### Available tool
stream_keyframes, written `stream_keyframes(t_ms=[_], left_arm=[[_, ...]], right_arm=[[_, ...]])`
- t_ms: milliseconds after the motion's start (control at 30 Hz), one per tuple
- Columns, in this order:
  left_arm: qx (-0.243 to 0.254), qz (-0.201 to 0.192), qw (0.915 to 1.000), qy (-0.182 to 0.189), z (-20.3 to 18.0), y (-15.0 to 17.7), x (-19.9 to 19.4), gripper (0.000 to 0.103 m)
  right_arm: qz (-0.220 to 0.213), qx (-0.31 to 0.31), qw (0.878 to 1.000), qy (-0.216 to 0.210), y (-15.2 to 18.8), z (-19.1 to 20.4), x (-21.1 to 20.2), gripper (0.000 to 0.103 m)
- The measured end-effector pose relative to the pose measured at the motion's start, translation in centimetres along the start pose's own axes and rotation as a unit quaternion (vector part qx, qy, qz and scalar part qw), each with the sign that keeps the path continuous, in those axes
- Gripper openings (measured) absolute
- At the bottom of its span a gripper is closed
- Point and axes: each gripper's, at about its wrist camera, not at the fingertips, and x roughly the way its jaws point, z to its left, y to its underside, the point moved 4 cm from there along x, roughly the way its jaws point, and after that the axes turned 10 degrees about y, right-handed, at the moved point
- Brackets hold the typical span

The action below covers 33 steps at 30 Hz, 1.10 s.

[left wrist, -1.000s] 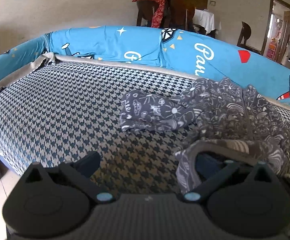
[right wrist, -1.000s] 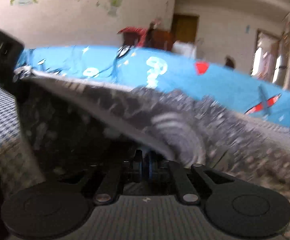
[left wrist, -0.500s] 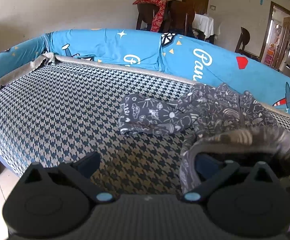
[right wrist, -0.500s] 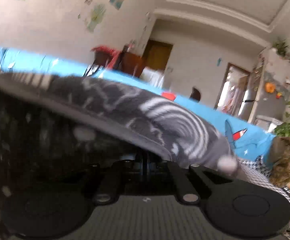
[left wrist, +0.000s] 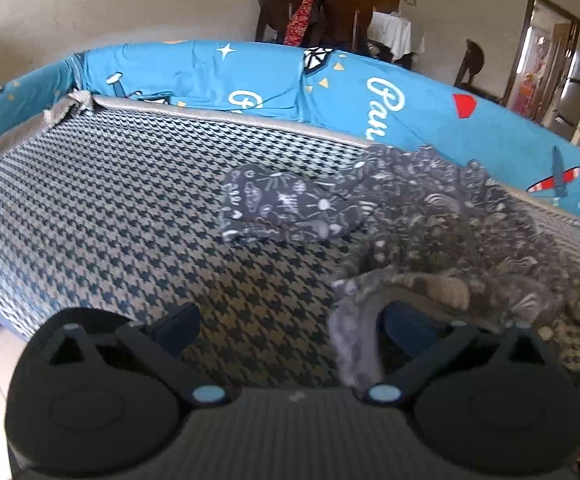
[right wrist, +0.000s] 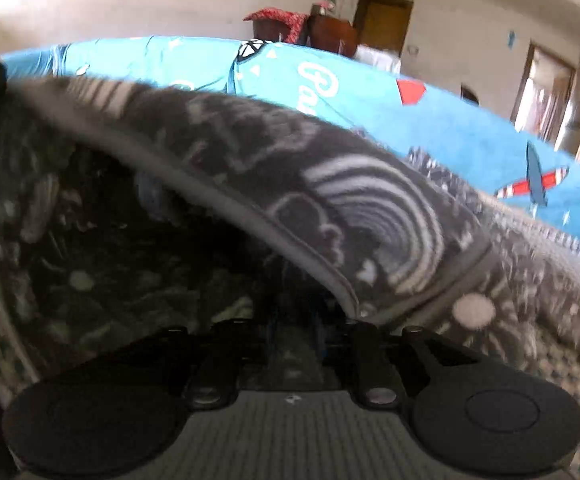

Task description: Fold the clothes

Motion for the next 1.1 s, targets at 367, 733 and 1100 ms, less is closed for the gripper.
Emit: stream_keyframes(t_ms=[367,733,1100], left_arm=[[0.026,-0.027,0.9991,0.021,-2.1,-0.8,-1.8,0.103],[0.051,-0.005,0.9976,0.046,-4.2,-0.8,3.1,0.103],[0.111,0.009,0.9898,0.089,-5.6,1.7,2.5,0.103]], right_arm=[[0.044,0.049,0.993,-0.100,2.3,-3.2,-4.0,0.038],[0.024,0.106,0.989,-0.099,5.1,-8.1,-10.9,0.042],[-0.015,0.091,0.995,-0.047,4.3,-8.2,-10.8,0.045]])
